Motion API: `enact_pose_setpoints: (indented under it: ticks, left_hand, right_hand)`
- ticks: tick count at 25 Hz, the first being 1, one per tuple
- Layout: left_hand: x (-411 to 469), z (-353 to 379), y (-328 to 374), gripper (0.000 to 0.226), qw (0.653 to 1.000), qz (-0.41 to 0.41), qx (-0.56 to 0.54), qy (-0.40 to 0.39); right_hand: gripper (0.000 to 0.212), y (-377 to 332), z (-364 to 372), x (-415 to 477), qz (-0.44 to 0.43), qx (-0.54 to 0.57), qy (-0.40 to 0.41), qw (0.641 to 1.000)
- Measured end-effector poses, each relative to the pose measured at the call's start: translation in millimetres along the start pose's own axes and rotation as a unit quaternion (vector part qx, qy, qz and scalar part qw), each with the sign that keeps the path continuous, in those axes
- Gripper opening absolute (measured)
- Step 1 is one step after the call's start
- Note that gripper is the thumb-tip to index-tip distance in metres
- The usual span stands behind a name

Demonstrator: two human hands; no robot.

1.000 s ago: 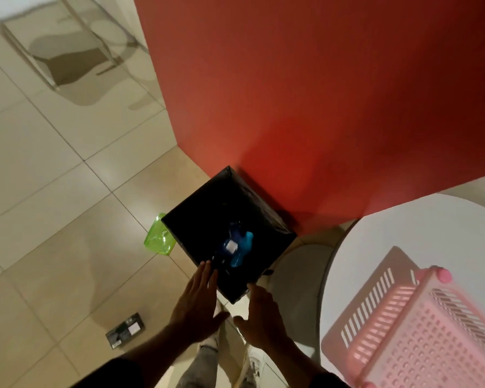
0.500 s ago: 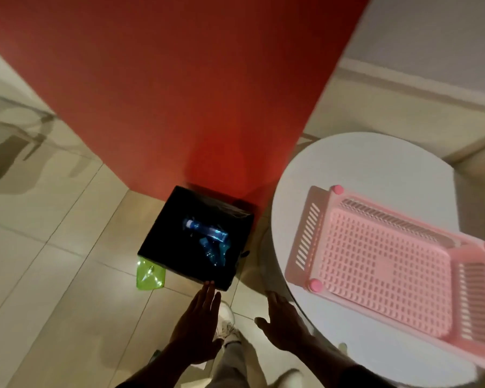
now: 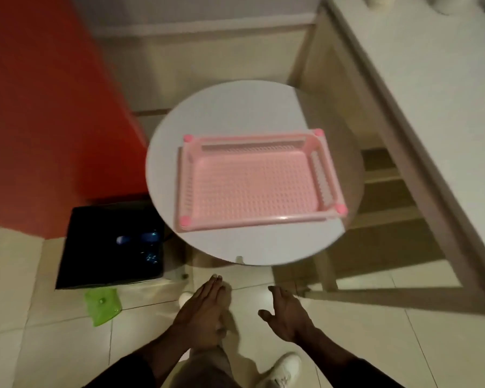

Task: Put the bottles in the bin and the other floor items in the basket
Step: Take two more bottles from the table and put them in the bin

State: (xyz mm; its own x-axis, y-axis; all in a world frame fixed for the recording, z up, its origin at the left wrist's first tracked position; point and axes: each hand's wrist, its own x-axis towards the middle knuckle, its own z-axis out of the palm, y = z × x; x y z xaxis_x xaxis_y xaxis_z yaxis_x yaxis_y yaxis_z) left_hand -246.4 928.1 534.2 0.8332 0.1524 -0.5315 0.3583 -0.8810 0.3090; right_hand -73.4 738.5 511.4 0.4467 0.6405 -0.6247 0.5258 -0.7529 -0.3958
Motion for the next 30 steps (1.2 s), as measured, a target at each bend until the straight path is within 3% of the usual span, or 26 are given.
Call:
enact_pose_setpoints:
  ticks: [6, 11, 18, 24, 30]
  left_hand:
    - [51, 38, 154, 0.114, 0.992, 0.093, 0.082, -0.021]
    - [69, 56, 265, 0.118, 0.975, 0.188, 0.113, -0.023]
    - [92, 50, 350, 0.121, 0.935, 0.300, 0.183, -0.042]
    - [115, 42, 402, 0.118, 0.876, 0.410, 0.242, -0.076]
    - [142, 33, 470, 0.118, 0.828, 0.480, 0.284, -0.055]
  right_hand:
    - [0.083, 152, 10, -114, 0.081, 0.048, 0.106, 0.990]
    - [0.093, 230, 21, -204, 0.157, 0.038, 0.172, 0.972]
    - [0.092, 268, 24, -265, 0.254, 0.089, 0.234, 0.934]
    - [0.091, 271, 17, -299, 0.345, 0.152, 0.285, 0.881]
    - [0.094, 294, -2, -328, 0.404, 0.171, 0.351, 0.827]
